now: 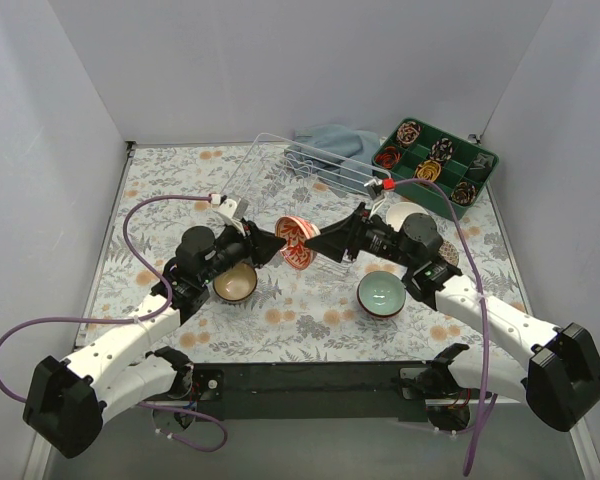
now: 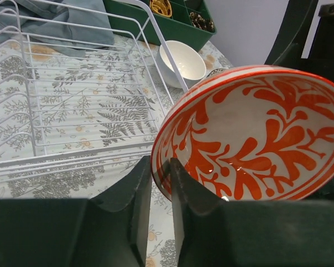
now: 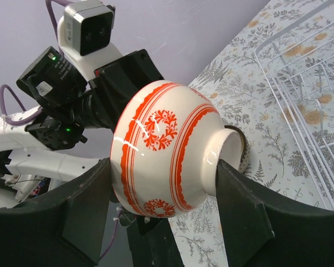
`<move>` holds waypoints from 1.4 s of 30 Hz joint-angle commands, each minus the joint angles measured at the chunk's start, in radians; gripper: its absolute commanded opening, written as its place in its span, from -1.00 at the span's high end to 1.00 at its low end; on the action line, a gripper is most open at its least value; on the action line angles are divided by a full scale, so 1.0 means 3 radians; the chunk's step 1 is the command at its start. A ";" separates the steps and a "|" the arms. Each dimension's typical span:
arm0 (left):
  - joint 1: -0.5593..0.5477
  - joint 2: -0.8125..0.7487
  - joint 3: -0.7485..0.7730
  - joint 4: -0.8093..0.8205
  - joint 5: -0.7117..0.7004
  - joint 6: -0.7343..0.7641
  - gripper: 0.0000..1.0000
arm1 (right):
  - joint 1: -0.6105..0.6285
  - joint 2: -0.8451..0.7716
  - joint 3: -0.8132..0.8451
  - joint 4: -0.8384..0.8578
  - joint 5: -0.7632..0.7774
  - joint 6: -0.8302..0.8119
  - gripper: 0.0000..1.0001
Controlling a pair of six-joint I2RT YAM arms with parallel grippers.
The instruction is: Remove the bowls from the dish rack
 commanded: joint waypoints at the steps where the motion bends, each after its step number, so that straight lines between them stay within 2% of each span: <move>1: 0.0021 -0.0063 0.0031 0.0060 0.0150 -0.0010 0.78 | -0.0042 -0.0121 -0.0056 0.0488 -0.0138 0.0111 0.37; 3: 0.0016 -0.0083 0.0031 0.0070 0.0171 -0.0025 1.00 | -0.0057 -0.0105 -0.0082 0.0519 -0.0169 0.0122 0.36; 5: 0.0016 -0.0094 0.0026 0.0065 0.0176 -0.0025 1.00 | -0.0067 -0.0105 -0.0128 0.0519 -0.0184 0.0127 0.35; 8: 0.0016 -0.0140 0.0021 0.0050 0.0125 -0.0036 1.00 | -0.0118 -0.0126 -0.0251 0.0519 -0.0159 0.0137 0.21; 11: 0.0016 -0.0170 0.0026 0.0009 -0.0033 -0.0041 1.00 | -0.0230 -0.0166 -0.0404 0.0519 -0.0138 0.0163 -0.11; 12: 0.0021 -0.0170 0.0031 -0.0042 -0.0125 -0.0026 1.00 | -0.0281 -0.0187 -0.0435 0.0519 -0.0133 0.0168 -0.31; 15: 0.0016 -0.0130 0.0092 -0.0210 -0.0299 -0.0010 1.00 | -0.0343 -0.0207 -0.0527 0.0508 -0.0138 0.0178 -0.62; 18: 0.0016 -0.0028 0.0195 -0.0379 -0.0463 0.0056 1.00 | -0.0364 -0.0218 -0.0512 0.0401 -0.0174 0.0153 -0.78; 27: 0.0016 -0.0032 0.0307 -0.0609 -0.0714 0.0133 1.00 | -0.0364 -0.0315 -0.0251 -0.0344 -0.0041 -0.0205 -0.89; 31: 0.0016 -0.0022 0.0394 -0.0763 -0.0857 0.0143 1.00 | -0.0257 -0.0376 0.0110 -0.1074 0.0270 -0.0577 -0.89; 34: 0.0016 0.0008 0.0471 -0.0916 -0.0898 0.0133 1.00 | 0.0009 -0.0351 0.0362 -0.1611 0.0781 -0.0884 -0.88; 38: 0.0016 0.0065 0.0553 -0.1075 -0.1000 0.0128 1.00 | 0.0514 -0.0172 0.0877 -0.2169 0.1817 -0.1151 -0.83; 42: 0.0011 0.0029 0.0568 -0.1111 -0.1016 0.0128 1.00 | 0.0863 0.0221 0.1246 -0.2492 0.2494 -0.1289 -0.76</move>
